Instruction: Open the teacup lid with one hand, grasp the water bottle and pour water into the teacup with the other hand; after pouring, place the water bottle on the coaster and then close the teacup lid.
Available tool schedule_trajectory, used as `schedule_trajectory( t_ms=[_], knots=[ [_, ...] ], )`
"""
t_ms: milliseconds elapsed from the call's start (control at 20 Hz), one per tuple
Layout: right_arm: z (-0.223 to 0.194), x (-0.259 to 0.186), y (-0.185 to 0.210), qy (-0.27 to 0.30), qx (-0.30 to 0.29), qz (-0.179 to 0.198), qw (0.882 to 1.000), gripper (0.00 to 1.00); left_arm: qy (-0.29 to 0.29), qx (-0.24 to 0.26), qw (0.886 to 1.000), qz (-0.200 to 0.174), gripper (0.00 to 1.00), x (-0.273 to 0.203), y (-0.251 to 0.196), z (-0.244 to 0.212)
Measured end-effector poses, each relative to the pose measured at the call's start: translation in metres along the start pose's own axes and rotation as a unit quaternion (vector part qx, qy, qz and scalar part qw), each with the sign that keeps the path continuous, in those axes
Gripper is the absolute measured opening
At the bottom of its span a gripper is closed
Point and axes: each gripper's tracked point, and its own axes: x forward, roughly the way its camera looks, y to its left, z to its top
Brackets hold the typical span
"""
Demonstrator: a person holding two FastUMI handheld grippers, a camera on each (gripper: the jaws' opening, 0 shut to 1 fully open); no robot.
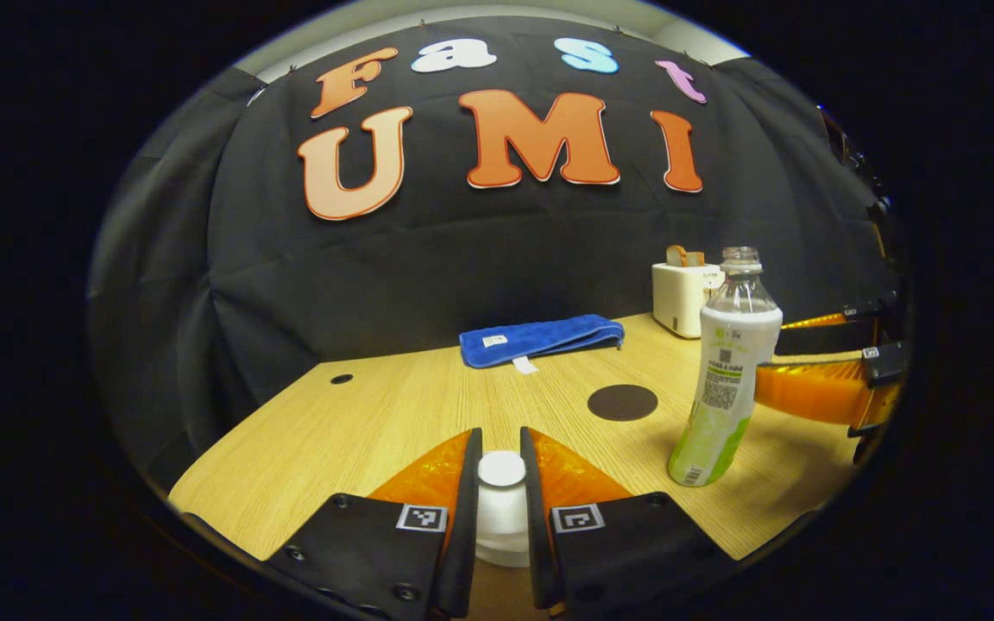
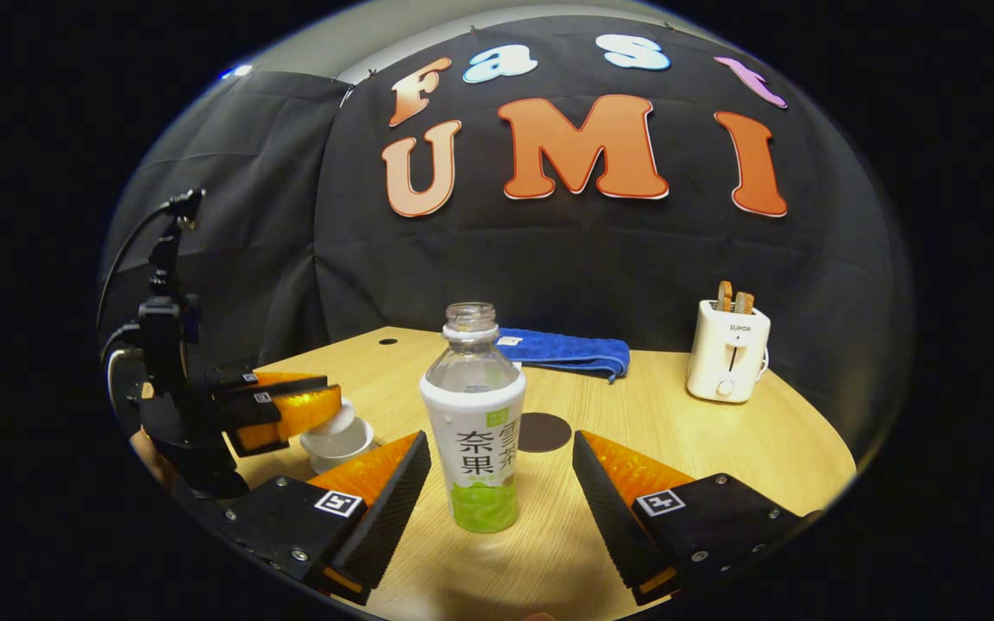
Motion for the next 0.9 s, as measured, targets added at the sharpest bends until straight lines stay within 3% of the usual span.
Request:
schedule_trajectory(
  t_ms=[500,600,650,750,850,900],
  knots=[
    [-0.050,0.035,0.020,0.069,0.012,0.012,0.997,0.95,-0.011,-0.023,0.998,0.054,0.30,-0.009,0.055,-0.006],
    [-0.048,0.037,0.017,0.067,0.007,0.002,0.998,0.89,-0.012,-0.024,0.998,0.064,0.30,-0.013,0.067,-0.009],
    [-0.048,0.038,0.017,0.068,0.003,-0.004,0.998,0.75,-0.013,-0.026,0.997,0.069,0.30,-0.015,0.072,-0.010],
    [-0.047,0.040,0.020,0.072,-0.002,-0.005,0.997,0.67,-0.013,-0.034,0.996,0.075,0.28,-0.017,0.081,-0.013],
    [-0.042,0.040,0.022,0.067,-0.014,-0.008,0.998,0.62,-0.012,-0.039,0.996,0.081,0.30,-0.021,0.089,-0.017],
    [-0.039,0.040,0.023,0.063,-0.028,-0.010,0.998,0.65,-0.013,-0.040,0.995,0.085,0.28,-0.022,0.093,-0.018]
  ],
)
